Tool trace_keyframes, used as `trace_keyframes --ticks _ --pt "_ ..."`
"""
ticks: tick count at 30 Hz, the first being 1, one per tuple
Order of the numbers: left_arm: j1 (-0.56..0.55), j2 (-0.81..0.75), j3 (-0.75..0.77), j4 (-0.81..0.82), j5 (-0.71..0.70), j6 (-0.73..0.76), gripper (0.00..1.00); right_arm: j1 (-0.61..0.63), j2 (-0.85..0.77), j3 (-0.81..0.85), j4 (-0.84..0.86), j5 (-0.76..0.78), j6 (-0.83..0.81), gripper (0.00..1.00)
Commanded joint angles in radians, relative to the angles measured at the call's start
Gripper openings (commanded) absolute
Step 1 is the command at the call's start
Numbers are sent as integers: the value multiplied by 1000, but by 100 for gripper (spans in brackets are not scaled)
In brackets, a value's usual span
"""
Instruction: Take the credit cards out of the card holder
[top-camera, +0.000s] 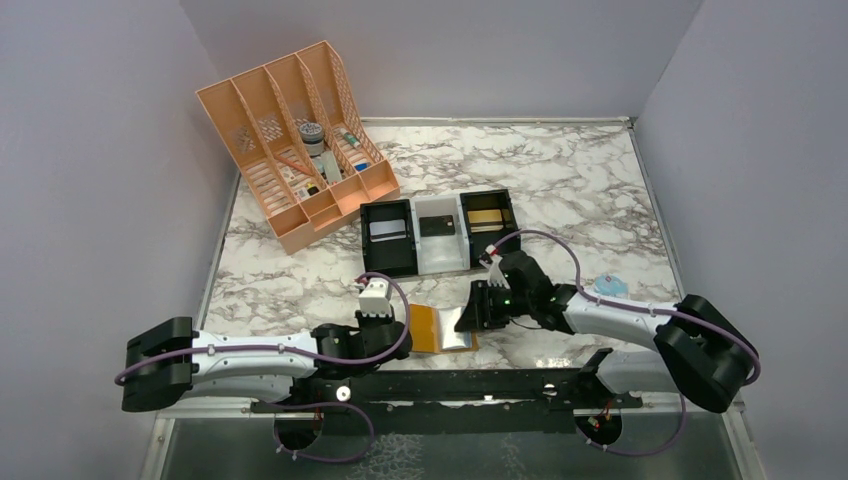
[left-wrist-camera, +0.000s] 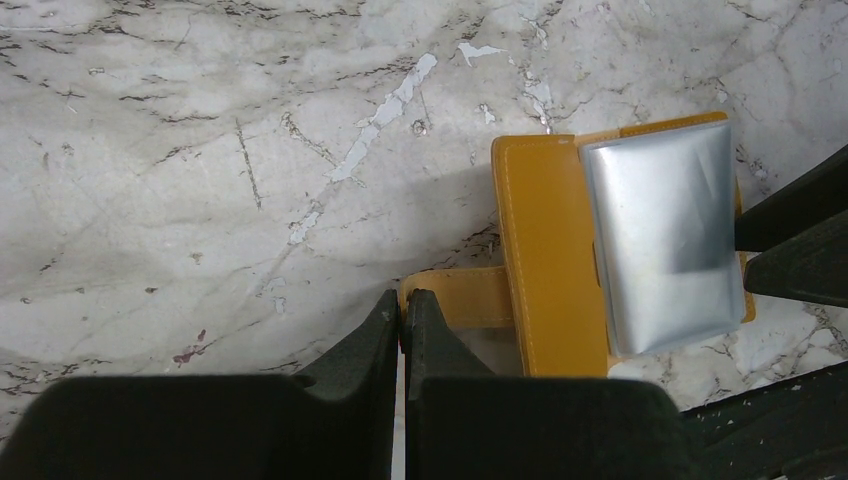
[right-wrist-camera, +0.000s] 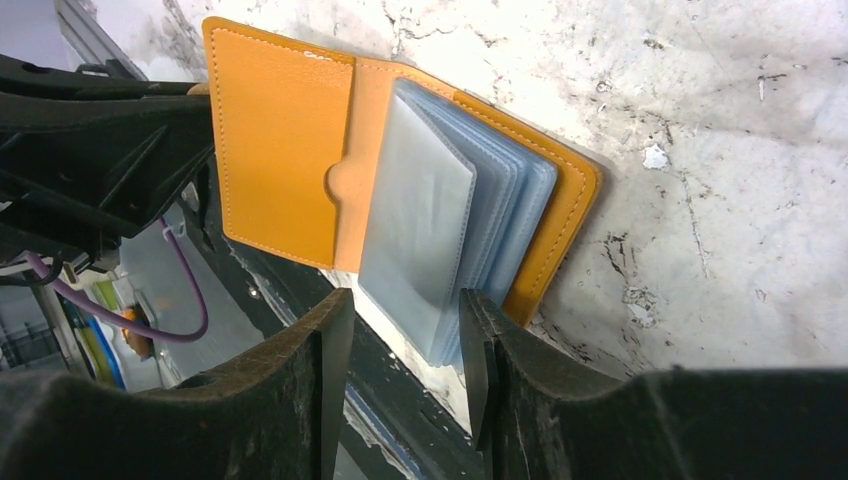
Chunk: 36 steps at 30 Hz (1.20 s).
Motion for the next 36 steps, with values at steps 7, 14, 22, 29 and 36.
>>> trace_keyframes --ticks 7,14,22,29,36 --pt "-1 23 7 31 -5 15 0 15 21 20 73 -39 17 36" --pt "-1 46 9 54 2 20 0 22 -19 29 68 -54 22 35" --pt "-1 79 19 75 15 32 0 56 23 55 108 -89 37 35" --pt "-1 98 19 95 21 38 0 104 35 110 88 -50 41 37" --pt "-1 116 19 125 34 48 0 145 81 148 73 -19 43 39"
